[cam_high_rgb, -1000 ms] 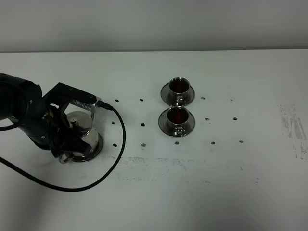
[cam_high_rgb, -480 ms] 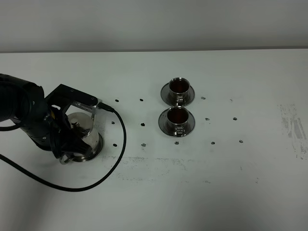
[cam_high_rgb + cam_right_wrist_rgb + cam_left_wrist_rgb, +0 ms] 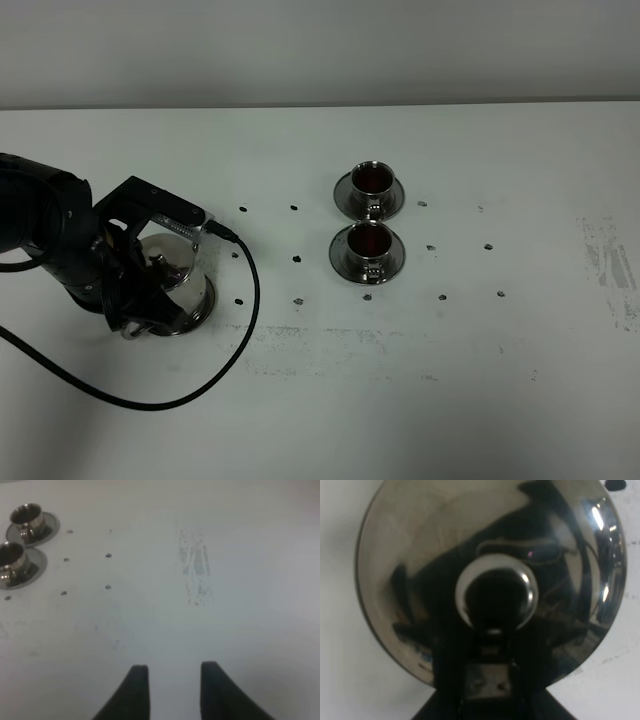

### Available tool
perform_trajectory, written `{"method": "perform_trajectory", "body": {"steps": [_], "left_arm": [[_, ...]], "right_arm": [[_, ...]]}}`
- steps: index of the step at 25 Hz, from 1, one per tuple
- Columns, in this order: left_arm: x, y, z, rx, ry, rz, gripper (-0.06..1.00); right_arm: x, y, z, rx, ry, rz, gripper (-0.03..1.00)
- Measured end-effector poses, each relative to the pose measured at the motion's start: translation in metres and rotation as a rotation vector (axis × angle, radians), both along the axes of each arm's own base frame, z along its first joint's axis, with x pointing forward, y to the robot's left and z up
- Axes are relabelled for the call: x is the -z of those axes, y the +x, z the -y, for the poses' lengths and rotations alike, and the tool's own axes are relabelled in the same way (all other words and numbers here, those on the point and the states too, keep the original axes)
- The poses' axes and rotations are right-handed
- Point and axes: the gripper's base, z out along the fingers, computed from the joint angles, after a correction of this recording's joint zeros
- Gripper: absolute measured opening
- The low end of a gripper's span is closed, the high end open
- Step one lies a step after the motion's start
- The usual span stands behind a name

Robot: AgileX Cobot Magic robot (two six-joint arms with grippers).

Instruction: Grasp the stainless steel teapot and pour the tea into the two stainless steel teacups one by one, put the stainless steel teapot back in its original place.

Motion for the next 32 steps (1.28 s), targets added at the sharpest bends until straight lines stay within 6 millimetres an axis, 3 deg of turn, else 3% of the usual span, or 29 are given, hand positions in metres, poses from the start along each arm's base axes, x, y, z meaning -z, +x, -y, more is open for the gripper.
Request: {"method": "perform_trajectory", "body": {"steps": [4, 11, 18, 25, 32], "left_arm": [[0.0, -0.002, 0.001, 0.011, -0.014, -0.019, 0.24], [0.0, -0.003, 0.002, 0.012, -0.02, -0.03, 0.46], [-0.003, -0.006, 0.001, 0.006, -0.021, -0.043, 0.5], [-0.052, -0.023, -0.003, -0.004, -0.06, 0.038, 0.5], [-0.129, -0.068, -0.018, -0.001, -0.126, 0.242, 0.5]], "right_arm": [[0.0, 0.0, 0.0, 0.0, 0.0, 0.0, 0.28], [0.0, 0.0, 0.0, 0.0, 0.0, 0.0, 0.28], [0.0, 0.0, 0.0, 0.0, 0.0, 0.0, 0.28], [0.0, 0.0, 0.0, -0.001, -0.001, 0.0, 0.28], [0.0, 0.0, 0.0, -0.001, -0.001, 0.0, 0.28]]}}
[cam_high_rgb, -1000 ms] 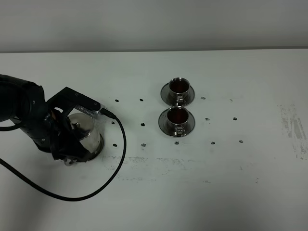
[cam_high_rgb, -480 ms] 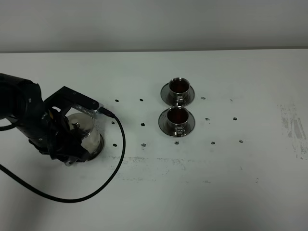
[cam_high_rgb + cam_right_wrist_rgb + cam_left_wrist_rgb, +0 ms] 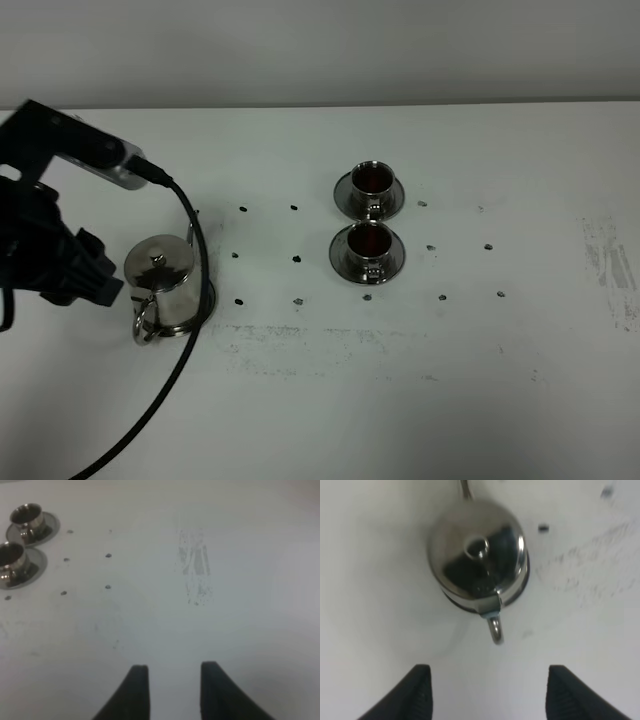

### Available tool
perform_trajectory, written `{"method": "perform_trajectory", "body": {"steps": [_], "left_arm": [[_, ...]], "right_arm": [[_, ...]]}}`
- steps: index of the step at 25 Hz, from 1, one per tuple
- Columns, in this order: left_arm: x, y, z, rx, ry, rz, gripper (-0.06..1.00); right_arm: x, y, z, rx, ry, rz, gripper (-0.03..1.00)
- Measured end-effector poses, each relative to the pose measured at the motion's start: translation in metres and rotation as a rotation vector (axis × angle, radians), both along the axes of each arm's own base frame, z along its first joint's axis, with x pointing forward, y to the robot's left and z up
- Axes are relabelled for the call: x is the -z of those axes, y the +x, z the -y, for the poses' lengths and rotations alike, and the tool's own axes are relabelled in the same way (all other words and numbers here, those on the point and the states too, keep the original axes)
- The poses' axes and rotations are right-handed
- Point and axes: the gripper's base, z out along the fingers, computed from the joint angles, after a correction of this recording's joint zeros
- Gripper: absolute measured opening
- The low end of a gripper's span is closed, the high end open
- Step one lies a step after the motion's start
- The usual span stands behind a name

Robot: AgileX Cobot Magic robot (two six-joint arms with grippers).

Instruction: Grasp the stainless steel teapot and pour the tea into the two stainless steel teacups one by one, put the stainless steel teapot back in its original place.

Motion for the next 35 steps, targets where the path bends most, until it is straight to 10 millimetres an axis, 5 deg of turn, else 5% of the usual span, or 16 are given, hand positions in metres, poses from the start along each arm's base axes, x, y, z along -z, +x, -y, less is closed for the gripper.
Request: {"method": "perform_trajectory", "body": {"steps": [9, 16, 27, 35], "left_arm": [[-0.074, -0.071, -0.023, 0.0, -0.112, 0.347, 0.5], [-0.095, -0.124, -0.04, -0.003, -0.143, 0.44, 0.5], [-0.074, -0.188, -0.066, -0.307, -0.21, 0.257, 0.5], [-0.008, -0.212, -0.073, -0.477, -0.217, 0.296, 0.5]], "right_arm": [[0.0, 0.0, 0.0, 0.001, 0.001, 0.0, 0.28], [0.0, 0.0, 0.0, 0.001, 0.001, 0.0, 0.28], [0.0, 0.0, 0.0, 0.001, 0.001, 0.0, 0.28], [0.0, 0.0, 0.0, 0.001, 0.001, 0.0, 0.28]]}}
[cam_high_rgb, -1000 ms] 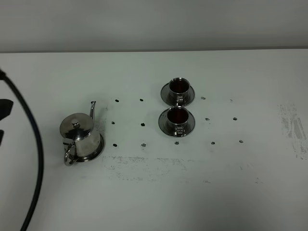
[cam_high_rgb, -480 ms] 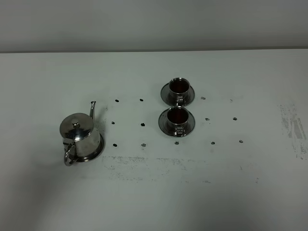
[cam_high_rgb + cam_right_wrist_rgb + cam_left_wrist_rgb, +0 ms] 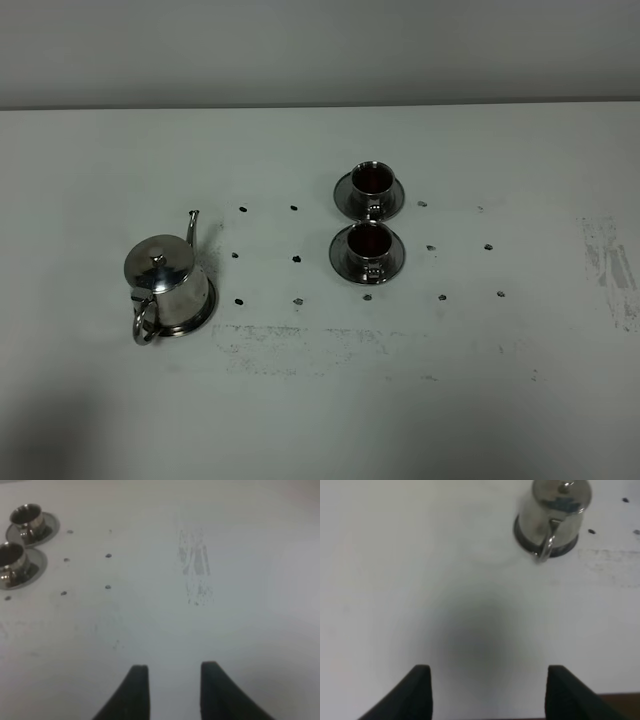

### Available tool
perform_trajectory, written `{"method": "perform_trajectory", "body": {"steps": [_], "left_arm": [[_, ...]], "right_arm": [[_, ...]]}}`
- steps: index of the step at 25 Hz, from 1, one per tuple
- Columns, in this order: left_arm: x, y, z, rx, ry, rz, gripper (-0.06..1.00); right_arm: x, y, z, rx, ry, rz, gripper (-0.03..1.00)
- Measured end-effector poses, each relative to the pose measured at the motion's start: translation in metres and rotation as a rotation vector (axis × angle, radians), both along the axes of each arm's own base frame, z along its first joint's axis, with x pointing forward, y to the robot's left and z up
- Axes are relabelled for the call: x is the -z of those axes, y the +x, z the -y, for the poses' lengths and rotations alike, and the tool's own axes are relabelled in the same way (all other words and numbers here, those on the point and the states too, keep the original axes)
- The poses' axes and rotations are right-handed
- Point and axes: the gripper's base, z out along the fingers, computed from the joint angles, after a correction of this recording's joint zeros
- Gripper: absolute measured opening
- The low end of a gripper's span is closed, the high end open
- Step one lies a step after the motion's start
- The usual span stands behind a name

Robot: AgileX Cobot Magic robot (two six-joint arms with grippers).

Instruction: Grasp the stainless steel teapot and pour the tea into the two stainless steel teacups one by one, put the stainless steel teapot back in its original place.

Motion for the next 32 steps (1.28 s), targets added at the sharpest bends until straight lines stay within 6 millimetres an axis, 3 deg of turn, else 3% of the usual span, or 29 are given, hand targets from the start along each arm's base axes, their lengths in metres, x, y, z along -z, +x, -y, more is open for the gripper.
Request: {"method": "perform_trajectory", "body": {"steps": [5, 8, 16, 32], "left_arm": [[0.033, -0.006, -0.001, -0.026, -0.001, 0.027, 0.5], [0.041, -0.009, -0.001, -0.049, -0.002, 0.047, 0.5], [0.043, -0.023, -0.001, -0.064, -0.003, 0.151, 0.5], [0.043, -0.024, -0.001, -0.065, -0.002, 0.155, 0.5]], "right_arm": [[0.0, 0.0, 0.0, 0.0, 0.0, 0.0, 0.28], [0.0, 0.0, 0.0, 0.0, 0.0, 0.0, 0.28], [0.0, 0.0, 0.0, -0.001, -0.001, 0.0, 0.28], [0.0, 0.0, 0.0, 0.0, 0.0, 0.0, 0.28]]}}
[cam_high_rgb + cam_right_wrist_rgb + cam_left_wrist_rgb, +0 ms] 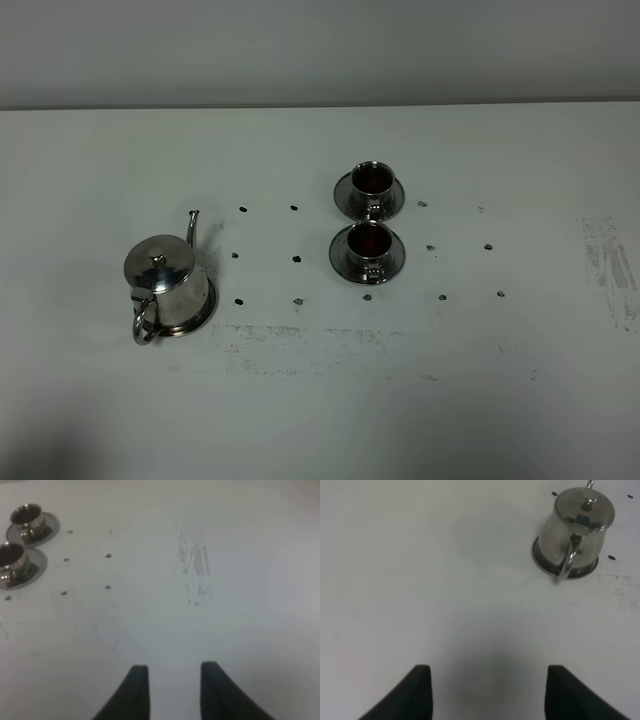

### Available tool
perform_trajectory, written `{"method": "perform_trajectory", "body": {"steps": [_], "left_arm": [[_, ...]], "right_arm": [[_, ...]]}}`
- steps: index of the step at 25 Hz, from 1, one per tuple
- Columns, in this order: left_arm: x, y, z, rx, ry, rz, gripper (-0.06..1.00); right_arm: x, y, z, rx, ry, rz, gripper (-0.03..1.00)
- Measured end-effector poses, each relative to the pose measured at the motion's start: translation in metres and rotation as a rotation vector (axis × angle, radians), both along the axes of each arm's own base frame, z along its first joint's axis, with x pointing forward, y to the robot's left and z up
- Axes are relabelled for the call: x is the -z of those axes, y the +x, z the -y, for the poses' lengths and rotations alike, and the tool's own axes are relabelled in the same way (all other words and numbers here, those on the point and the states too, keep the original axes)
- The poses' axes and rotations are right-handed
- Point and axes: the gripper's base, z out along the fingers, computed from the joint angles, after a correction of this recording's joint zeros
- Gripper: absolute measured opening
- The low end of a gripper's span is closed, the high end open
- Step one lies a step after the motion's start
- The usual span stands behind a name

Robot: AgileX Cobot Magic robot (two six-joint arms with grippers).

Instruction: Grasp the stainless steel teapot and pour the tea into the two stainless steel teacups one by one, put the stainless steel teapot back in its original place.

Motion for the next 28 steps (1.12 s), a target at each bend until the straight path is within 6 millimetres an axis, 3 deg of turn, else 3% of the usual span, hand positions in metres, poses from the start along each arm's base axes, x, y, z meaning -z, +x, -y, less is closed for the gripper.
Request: {"method": "perform_trajectory", "body": {"steps": [28], "left_arm": [[0.0, -0.0002, 0.0, 0.0, 0.0, 0.001, 0.5]], "right_arm": [[0.0, -0.0001, 0.0002, -0.028, 0.0, 0.0, 0.28]]}}
